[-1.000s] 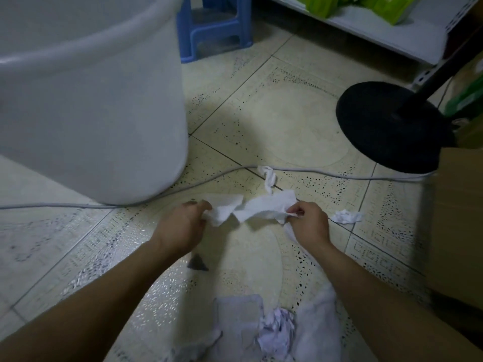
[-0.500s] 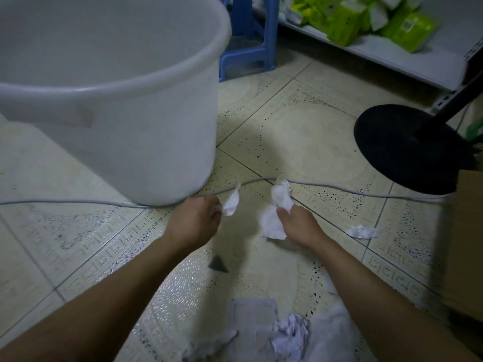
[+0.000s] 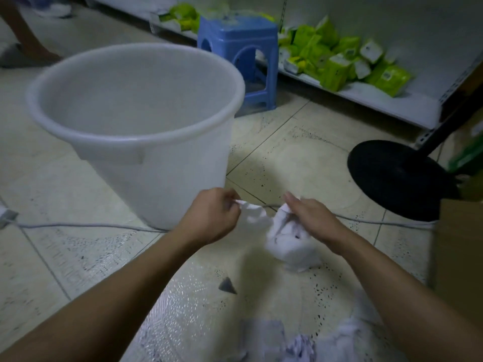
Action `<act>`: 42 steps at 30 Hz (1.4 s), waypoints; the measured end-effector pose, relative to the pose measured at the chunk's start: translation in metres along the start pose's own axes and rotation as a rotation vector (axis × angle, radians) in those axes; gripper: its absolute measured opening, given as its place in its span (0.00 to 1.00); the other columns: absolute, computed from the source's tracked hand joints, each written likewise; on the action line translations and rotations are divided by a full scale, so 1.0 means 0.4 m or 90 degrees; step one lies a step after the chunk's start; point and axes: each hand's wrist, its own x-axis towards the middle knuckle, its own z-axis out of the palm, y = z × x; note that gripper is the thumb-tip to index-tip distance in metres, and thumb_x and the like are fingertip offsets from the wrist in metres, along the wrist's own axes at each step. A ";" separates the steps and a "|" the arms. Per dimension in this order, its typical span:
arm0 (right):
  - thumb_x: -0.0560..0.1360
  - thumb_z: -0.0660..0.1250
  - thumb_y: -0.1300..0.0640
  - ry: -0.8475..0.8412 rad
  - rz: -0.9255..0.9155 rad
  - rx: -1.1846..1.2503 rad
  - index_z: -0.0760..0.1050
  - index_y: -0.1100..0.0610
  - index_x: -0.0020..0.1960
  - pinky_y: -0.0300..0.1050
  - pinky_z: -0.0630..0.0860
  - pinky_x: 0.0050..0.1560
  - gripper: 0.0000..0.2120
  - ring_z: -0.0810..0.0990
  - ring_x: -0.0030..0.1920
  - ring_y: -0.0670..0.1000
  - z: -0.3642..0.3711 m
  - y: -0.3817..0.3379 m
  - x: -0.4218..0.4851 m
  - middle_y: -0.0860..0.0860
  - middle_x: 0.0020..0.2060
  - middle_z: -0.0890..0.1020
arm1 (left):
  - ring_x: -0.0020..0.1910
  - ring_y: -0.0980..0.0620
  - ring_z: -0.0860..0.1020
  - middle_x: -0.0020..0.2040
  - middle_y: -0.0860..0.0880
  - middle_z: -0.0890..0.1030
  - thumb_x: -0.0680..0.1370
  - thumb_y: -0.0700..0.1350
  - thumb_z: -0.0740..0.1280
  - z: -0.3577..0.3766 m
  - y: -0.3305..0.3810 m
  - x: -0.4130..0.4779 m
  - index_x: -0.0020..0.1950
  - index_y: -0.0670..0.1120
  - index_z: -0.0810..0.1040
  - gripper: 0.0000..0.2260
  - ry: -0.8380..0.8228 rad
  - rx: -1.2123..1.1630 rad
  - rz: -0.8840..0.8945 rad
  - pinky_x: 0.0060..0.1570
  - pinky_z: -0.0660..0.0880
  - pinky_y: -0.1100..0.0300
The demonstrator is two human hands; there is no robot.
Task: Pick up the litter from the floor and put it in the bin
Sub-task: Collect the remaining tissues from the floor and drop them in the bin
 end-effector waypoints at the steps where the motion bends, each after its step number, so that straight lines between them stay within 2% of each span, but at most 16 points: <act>1: 0.81 0.55 0.47 0.049 -0.010 -0.024 0.80 0.54 0.38 0.40 0.73 0.32 0.21 0.78 0.32 0.48 -0.026 -0.023 0.002 0.49 0.30 0.82 | 0.39 0.55 0.77 0.45 0.49 0.83 0.77 0.52 0.62 -0.026 0.023 0.009 0.49 0.48 0.81 0.11 0.013 -0.003 0.016 0.36 0.70 0.63; 4: 0.79 0.60 0.56 0.130 -0.054 -0.050 0.77 0.54 0.52 0.41 0.72 0.37 0.07 0.80 0.41 0.49 -0.104 -0.113 0.012 0.49 0.44 0.81 | 0.37 0.59 0.76 0.39 0.54 0.80 0.76 0.59 0.61 -0.122 0.088 0.039 0.44 0.51 0.79 0.14 0.073 0.023 0.087 0.35 0.68 0.65; 7: 0.77 0.62 0.60 0.215 -0.137 -0.060 0.69 0.51 0.59 0.40 0.71 0.37 0.12 0.77 0.44 0.46 -0.160 -0.258 0.021 0.48 0.51 0.77 | 0.41 0.56 0.75 0.44 0.55 0.78 0.76 0.49 0.66 -0.245 0.130 0.068 0.50 0.52 0.77 0.04 0.156 0.021 0.136 0.42 0.68 0.63; 8: 0.76 0.62 0.61 0.236 -0.174 -0.053 0.68 0.51 0.60 0.40 0.72 0.34 0.14 0.78 0.43 0.47 -0.166 -0.316 0.025 0.49 0.50 0.77 | 0.42 0.56 0.74 0.45 0.55 0.76 0.76 0.47 0.67 -0.287 0.135 0.076 0.53 0.53 0.75 0.07 0.190 0.017 0.138 0.43 0.68 0.62; 11: 0.73 0.60 0.68 0.209 -0.250 0.026 0.77 0.54 0.52 0.43 0.79 0.30 0.14 0.82 0.40 0.54 -0.148 -0.475 0.064 0.51 0.46 0.82 | 0.40 0.51 0.75 0.44 0.52 0.76 0.74 0.43 0.68 -0.410 0.121 0.094 0.53 0.51 0.70 0.11 0.292 0.019 0.105 0.39 0.71 0.57; 13: 0.72 0.61 0.68 0.207 -0.244 0.035 0.79 0.55 0.42 0.45 0.80 0.33 0.12 0.83 0.40 0.56 -0.112 -0.560 0.111 0.55 0.43 0.83 | 0.40 0.48 0.76 0.43 0.49 0.79 0.74 0.42 0.67 -0.480 0.079 0.103 0.50 0.48 0.72 0.07 0.343 0.018 0.056 0.39 0.74 0.54; 15: 0.72 0.63 0.66 0.186 -0.213 0.022 0.80 0.53 0.43 0.47 0.81 0.40 0.10 0.82 0.43 0.54 -0.067 -0.624 0.160 0.54 0.46 0.82 | 0.42 0.46 0.78 0.46 0.46 0.82 0.75 0.43 0.66 -0.525 0.016 0.105 0.49 0.47 0.76 0.04 0.381 0.005 -0.009 0.42 0.76 0.53; 18: 0.73 0.68 0.53 0.031 -0.194 -0.223 0.73 0.47 0.65 0.46 0.72 0.58 0.21 0.76 0.60 0.52 -0.009 -0.668 0.212 0.50 0.62 0.77 | 0.54 0.45 0.77 0.59 0.44 0.80 0.75 0.53 0.65 -0.527 -0.065 0.090 0.62 0.48 0.74 0.17 0.267 0.054 -0.133 0.53 0.74 0.52; 21: 0.73 0.65 0.41 -0.034 -0.188 -0.418 0.66 0.41 0.71 0.56 0.58 0.72 0.27 0.62 0.73 0.51 0.023 -0.658 0.215 0.47 0.74 0.66 | 0.68 0.46 0.69 0.70 0.48 0.71 0.74 0.63 0.61 -0.486 -0.088 0.084 0.70 0.51 0.68 0.28 0.116 0.200 -0.133 0.68 0.63 0.43; 23: 0.74 0.65 0.42 0.006 -0.190 -0.432 0.67 0.41 0.70 0.61 0.55 0.73 0.25 0.61 0.74 0.51 0.012 -0.626 0.198 0.47 0.74 0.66 | 0.70 0.47 0.66 0.71 0.48 0.70 0.75 0.62 0.61 -0.462 -0.070 0.079 0.70 0.52 0.68 0.26 0.141 0.238 -0.063 0.71 0.58 0.43; 25: 0.73 0.66 0.46 0.080 -0.212 -0.471 0.65 0.41 0.71 0.61 0.55 0.73 0.27 0.61 0.74 0.50 -0.022 -0.580 0.162 0.47 0.74 0.66 | 0.67 0.48 0.69 0.69 0.48 0.73 0.75 0.59 0.64 -0.434 -0.041 0.074 0.68 0.51 0.71 0.24 0.185 0.212 0.038 0.69 0.62 0.47; 28: 0.72 0.68 0.48 0.165 -0.230 -0.430 0.64 0.43 0.72 0.57 0.60 0.72 0.30 0.63 0.73 0.49 -0.090 -0.465 0.085 0.48 0.73 0.67 | 0.65 0.49 0.71 0.66 0.50 0.75 0.74 0.53 0.67 -0.360 0.025 0.057 0.65 0.51 0.74 0.20 0.196 0.153 0.168 0.65 0.66 0.52; 33: 0.72 0.71 0.51 0.178 -0.102 -0.318 0.62 0.43 0.74 0.46 0.61 0.71 0.33 0.64 0.73 0.49 -0.127 -0.211 -0.043 0.49 0.74 0.65 | 0.61 0.48 0.75 0.58 0.48 0.80 0.73 0.46 0.69 -0.164 0.143 0.031 0.59 0.47 0.78 0.15 0.158 0.161 0.373 0.62 0.69 0.53; 36: 0.73 0.71 0.52 0.166 -0.006 -0.291 0.62 0.45 0.74 0.38 0.58 0.67 0.33 0.63 0.73 0.49 -0.129 -0.040 -0.103 0.49 0.74 0.64 | 0.57 0.47 0.76 0.56 0.48 0.81 0.73 0.48 0.68 -0.029 0.184 0.022 0.59 0.47 0.77 0.15 0.072 0.122 0.374 0.56 0.73 0.52; 40: 0.75 0.68 0.52 0.125 0.213 -0.251 0.61 0.50 0.75 0.45 0.66 0.65 0.31 0.68 0.69 0.55 -0.117 0.201 -0.190 0.54 0.73 0.65 | 0.60 0.47 0.73 0.62 0.48 0.77 0.75 0.52 0.66 0.158 0.186 0.019 0.66 0.49 0.72 0.20 -0.097 0.124 0.308 0.56 0.70 0.54; 42: 0.75 0.66 0.49 0.049 0.347 -0.265 0.59 0.51 0.76 0.47 0.69 0.63 0.32 0.70 0.67 0.58 -0.087 0.308 -0.223 0.58 0.72 0.66 | 0.63 0.47 0.70 0.65 0.48 0.75 0.75 0.53 0.66 0.245 0.182 0.020 0.68 0.50 0.69 0.22 -0.183 0.121 0.247 0.59 0.69 0.54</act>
